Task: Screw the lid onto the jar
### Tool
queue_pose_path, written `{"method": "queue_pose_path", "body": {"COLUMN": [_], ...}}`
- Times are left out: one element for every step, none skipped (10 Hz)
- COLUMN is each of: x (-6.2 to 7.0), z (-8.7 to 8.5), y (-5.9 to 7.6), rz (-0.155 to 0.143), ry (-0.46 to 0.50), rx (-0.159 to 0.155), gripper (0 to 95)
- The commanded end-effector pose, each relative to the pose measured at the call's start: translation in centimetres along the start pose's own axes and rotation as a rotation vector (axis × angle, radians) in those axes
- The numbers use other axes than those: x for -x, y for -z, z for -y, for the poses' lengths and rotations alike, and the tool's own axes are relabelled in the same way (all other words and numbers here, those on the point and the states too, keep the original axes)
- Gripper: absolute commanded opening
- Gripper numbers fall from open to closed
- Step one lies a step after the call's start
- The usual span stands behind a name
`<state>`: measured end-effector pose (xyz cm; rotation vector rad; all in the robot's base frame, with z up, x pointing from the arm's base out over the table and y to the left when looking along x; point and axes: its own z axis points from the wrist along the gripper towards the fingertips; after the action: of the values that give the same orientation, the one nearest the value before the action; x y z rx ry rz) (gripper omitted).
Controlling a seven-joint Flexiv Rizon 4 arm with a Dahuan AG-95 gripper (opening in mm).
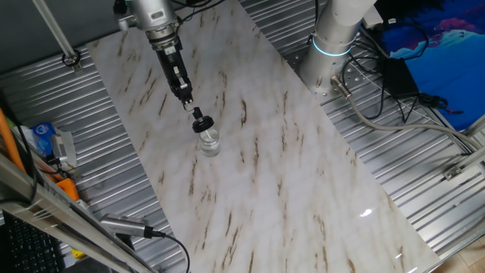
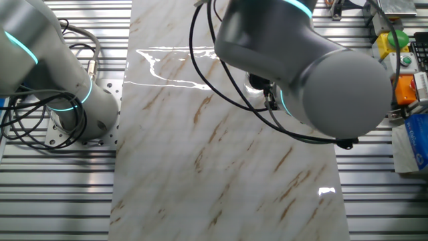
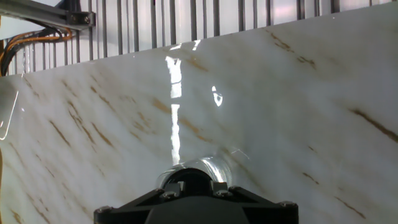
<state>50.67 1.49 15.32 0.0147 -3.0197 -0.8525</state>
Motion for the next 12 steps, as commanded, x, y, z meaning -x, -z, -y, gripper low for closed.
{"method": "queue_pose_path", "body": {"x": [-0.13,-0.13,-0.13,-0.13,-0.13,-0.13,-0.13,-0.13,-0.13,-0.13,-0.13,-0.13], "z": [-0.02,-0.02,-0.02,-0.02,-0.02,-0.02,-0.02,-0.02,-0.02,-0.02,-0.02,-0.02], "y": [0.03,0.03,0.03,0.03,0.03,0.03,0.03,0.03,0.03,0.03,0.03,0.03], "rz": [0.0,-0.005,-0.006,-0.008,-0.009,-0.008,-0.008,-0.008,-0.004,-0.007,-0.011,-0.011], "ry": [0.016,0.022,0.025,0.026,0.028,0.03,0.031,0.039,0.04,0.04,0.042,0.04], "rx": [0.003,0.002,0.002,0.001,0.001,0.003,0.003,0.007,0.01,0.01,0.009,0.008], "gripper": [19.0,19.0,19.0,19.0,19.0,19.0,19.0,19.0,19.0,19.0,19.0,19.0]}}
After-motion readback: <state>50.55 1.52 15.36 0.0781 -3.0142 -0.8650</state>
